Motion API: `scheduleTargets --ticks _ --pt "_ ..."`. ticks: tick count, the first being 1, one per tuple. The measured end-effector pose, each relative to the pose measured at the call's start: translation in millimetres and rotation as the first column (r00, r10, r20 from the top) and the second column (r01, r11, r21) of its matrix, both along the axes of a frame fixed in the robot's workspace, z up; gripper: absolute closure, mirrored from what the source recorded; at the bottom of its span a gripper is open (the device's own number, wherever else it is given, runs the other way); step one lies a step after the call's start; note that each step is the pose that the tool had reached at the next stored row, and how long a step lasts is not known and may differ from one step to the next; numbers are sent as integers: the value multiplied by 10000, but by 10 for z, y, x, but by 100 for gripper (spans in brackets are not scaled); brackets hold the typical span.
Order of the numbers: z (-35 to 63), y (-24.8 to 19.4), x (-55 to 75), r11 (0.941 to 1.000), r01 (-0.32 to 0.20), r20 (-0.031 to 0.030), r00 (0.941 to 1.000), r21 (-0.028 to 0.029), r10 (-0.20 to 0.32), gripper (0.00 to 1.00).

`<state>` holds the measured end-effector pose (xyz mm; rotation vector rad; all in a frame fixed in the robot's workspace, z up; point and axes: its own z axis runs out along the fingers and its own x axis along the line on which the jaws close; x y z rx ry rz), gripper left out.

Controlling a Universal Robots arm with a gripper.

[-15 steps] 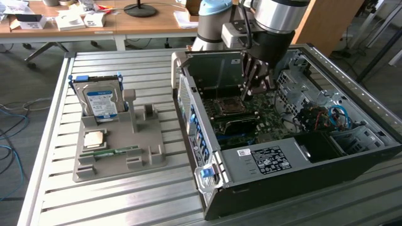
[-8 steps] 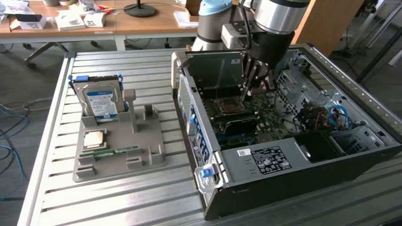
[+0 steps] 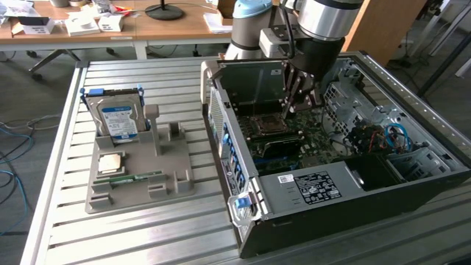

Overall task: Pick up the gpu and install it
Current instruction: 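Press down on the gpu until it lock into place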

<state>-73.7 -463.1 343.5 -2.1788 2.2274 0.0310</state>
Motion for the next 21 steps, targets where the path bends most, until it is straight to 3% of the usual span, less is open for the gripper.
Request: scheduleTargets --ticks 21 --pt "-71 0 0 10000 0 0 10000 12 0 89"
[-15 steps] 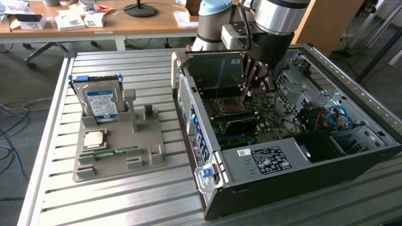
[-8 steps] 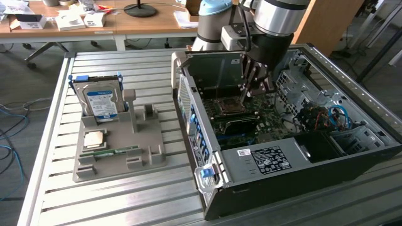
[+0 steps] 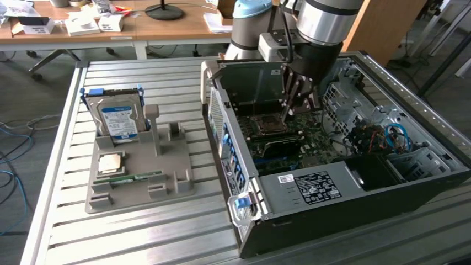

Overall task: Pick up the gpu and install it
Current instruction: 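Press down on the gpu until it lock into place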

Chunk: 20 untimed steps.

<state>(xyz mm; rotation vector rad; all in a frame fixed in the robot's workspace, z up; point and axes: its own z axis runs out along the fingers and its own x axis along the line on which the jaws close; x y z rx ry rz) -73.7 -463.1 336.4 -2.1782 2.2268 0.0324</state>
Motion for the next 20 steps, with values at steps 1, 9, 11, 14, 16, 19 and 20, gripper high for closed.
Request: scheduleTargets --ticks 1,9,11,14,16,19,20 --pt "-9 0 0 10000 0 2 10000 2 0 89" --pt "-99 0 0 10000 -1 0 10000 -1 1 89" --pt "-99 0 0 10000 0 -1 10000 -2 0 89" --pt "-129 0 0 10000 -1 1 10000 3 1 89" --pt "-161 0 0 10000 -1 0 10000 0 1 89" --pt "-202 0 0 10000 -1 -1 10000 0 1 89" --pt "-209 0 0 10000 -1 -1 10000 0 1 89"
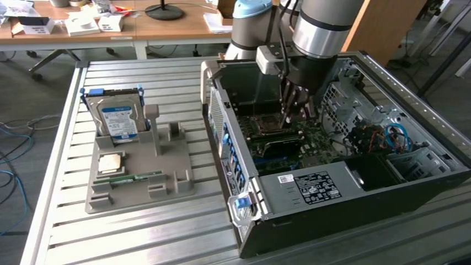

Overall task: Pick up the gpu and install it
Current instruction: 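Press down on the gpu until it lock into place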

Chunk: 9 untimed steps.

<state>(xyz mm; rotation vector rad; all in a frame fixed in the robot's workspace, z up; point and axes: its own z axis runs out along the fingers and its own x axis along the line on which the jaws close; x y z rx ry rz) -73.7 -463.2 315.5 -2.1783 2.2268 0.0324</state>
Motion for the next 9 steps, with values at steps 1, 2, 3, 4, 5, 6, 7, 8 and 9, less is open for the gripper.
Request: scheduleTargets --ticks 1,2,3,4,5,6,7,8,9 --pt "0 0 0 10000 0 -1 10000 -1 0 89" --pt "0 0 0 10000 0 0 10000 0 0 89" --pt "0 0 0 10000 0 0 10000 0 0 89" --pt "-2 1 -9 10000 4 1 10000 -1 -4 89" --pt "-6 7 -25 10000 2 6 10000 2 -2 89" --pt "-9 14 -40 10000 1 10 10000 2 -1 89" --pt "-12 25 -50 10000 0 12 10000 1 0 89" --pt "-15 36 -56 10000 0 14 10000 1 0 89" --pt "-17 47 -61 10000 1 14 10000 1 -1 89"
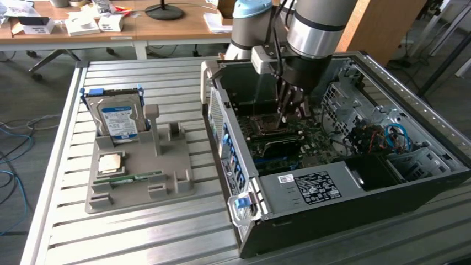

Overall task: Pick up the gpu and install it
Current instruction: 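Press down on the gpu until it lock into place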

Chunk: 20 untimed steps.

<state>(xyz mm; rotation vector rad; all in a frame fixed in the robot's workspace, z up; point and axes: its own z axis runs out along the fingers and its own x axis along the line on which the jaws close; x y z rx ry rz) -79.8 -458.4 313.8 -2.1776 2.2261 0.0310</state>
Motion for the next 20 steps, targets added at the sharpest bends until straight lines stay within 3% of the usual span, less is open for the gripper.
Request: scheduleTargets --ticks 9,20 --pt "-128 16 -14 10000 -1 0 10000 0 1 89" --pt "-210 18 -15 10000 -1 0 10000 1 1 89"
